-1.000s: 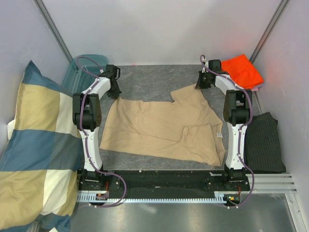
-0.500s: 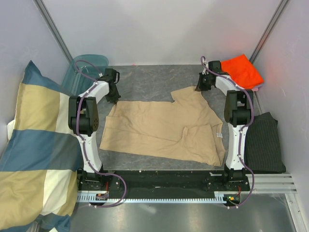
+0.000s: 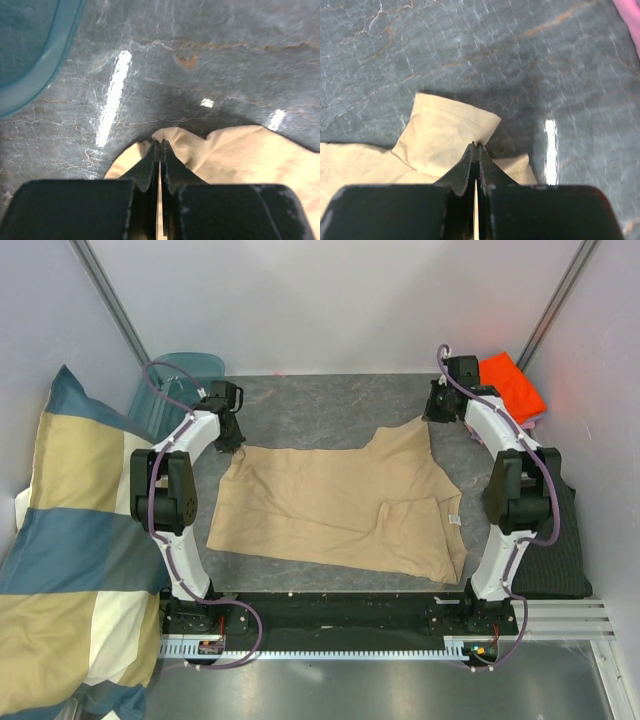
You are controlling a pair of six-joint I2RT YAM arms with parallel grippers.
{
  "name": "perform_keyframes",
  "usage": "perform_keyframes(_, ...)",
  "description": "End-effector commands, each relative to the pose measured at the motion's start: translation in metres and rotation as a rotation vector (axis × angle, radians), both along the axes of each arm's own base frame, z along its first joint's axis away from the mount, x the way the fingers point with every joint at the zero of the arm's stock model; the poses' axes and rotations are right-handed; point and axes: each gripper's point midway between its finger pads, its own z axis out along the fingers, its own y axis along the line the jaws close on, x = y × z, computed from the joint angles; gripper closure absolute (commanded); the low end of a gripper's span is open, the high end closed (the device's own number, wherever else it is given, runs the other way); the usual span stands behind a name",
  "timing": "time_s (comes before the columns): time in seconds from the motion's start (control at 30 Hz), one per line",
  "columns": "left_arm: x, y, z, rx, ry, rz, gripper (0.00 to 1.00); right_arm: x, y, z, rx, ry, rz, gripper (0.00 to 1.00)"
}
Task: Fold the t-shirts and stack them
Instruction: Grap the side of the flattened tshirt furthest away from the robot with both arms, then fold the other side of the tshirt into a rectangle
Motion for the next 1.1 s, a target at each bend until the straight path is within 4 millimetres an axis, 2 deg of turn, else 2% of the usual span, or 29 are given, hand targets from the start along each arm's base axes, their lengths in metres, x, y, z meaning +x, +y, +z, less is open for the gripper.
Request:
perform_keyframes(0.0, -0.004, 0.007, 0.013, 0.031, -0.037, 0.029, 0.98, -0.025, -0.010, 0.019, -0.002, -0.006, -0.103, 1.00)
perform_keyframes(0.03, -0.006, 0.008, 0.011, 0.036, -0.029, 0.030, 0.98, -0.034, -0.012, 0.012, 0.006, 0.021, -0.128, 1.00)
perform_keyframes(0.1, -0.009, 0.012, 0.011, 0.053, -0.023, 0.038, 0.98, -0.044, -0.014, 0.022, 0.010, 0.006, -0.151, 1.00)
perform_keyframes(0.17, -0.011, 0.017, 0.010, 0.076, -0.017, 0.050, 0.98, -0.059, -0.016, 0.016, 0.013, 0.033, -0.180, 1.00)
perform_keyframes(0.2, -0.012, 0.018, 0.009, 0.083, -0.011, 0.047, 0.98, -0.065, -0.017, 0.024, 0.019, 0.020, -0.189, 1.00)
perform_keyframes(0.23, -0.013, 0.020, 0.009, 0.088, -0.008, 0.049, 0.98, -0.076, -0.021, 0.015, 0.001, 0.043, -0.212, 1.00)
perform_keyframes(0.27, -0.014, 0.022, 0.009, 0.094, -0.004, 0.053, 0.98, -0.081, -0.024, 0.022, 0.000, 0.028, -0.231, 1.00)
perform_keyframes(0.33, -0.015, 0.025, 0.011, 0.099, -0.005, 0.056, 0.98, -0.096, -0.032, 0.014, -0.031, 0.048, -0.270, 1.00)
perform_keyframes(0.37, -0.016, 0.027, 0.014, 0.102, -0.009, 0.061, 0.98, -0.101, -0.035, 0.020, -0.033, 0.034, -0.291, 1.00)
perform_keyframes(0.43, -0.018, 0.032, 0.018, 0.100, -0.012, 0.067, 0.98, -0.113, -0.039, 0.015, -0.043, 0.048, -0.311, 1.00)
perform_keyframes(0.47, -0.018, 0.033, 0.024, 0.100, -0.026, 0.069, 0.98, -0.117, -0.040, 0.020, -0.039, 0.038, -0.321, 1.00)
perform_keyframes(0.6, -0.023, 0.042, 0.033, 0.102, -0.040, 0.079, 0.98, -0.134, -0.043, 0.015, -0.039, 0.050, -0.352, 1.00)
perform_keyframes(0.7, -0.029, 0.046, 0.038, 0.100, -0.048, 0.083, 0.98, -0.143, -0.043, 0.020, -0.023, 0.040, -0.371, 1.00)
perform_keyframes(0.93, -0.034, 0.053, 0.041, 0.091, -0.053, 0.099, 0.98, -0.168, -0.038, 0.038, 0.018, 0.015, -0.361, 1.00)
perform_keyframes(1.0, -0.035, 0.054, 0.040, 0.088, -0.050, 0.099, 0.98, -0.178, -0.038, 0.036, 0.024, 0.026, -0.362, 1.00)
perform_keyframes(1.03, -0.035, 0.053, 0.040, 0.088, -0.049, 0.100, 0.98, -0.182, -0.037, 0.041, 0.034, 0.010, -0.368, 1.00)
perform_keyframes(1.07, -0.036, 0.054, 0.040, 0.088, -0.048, 0.102, 0.98, -0.189, -0.038, 0.036, 0.032, 0.026, -0.369, 1.00)
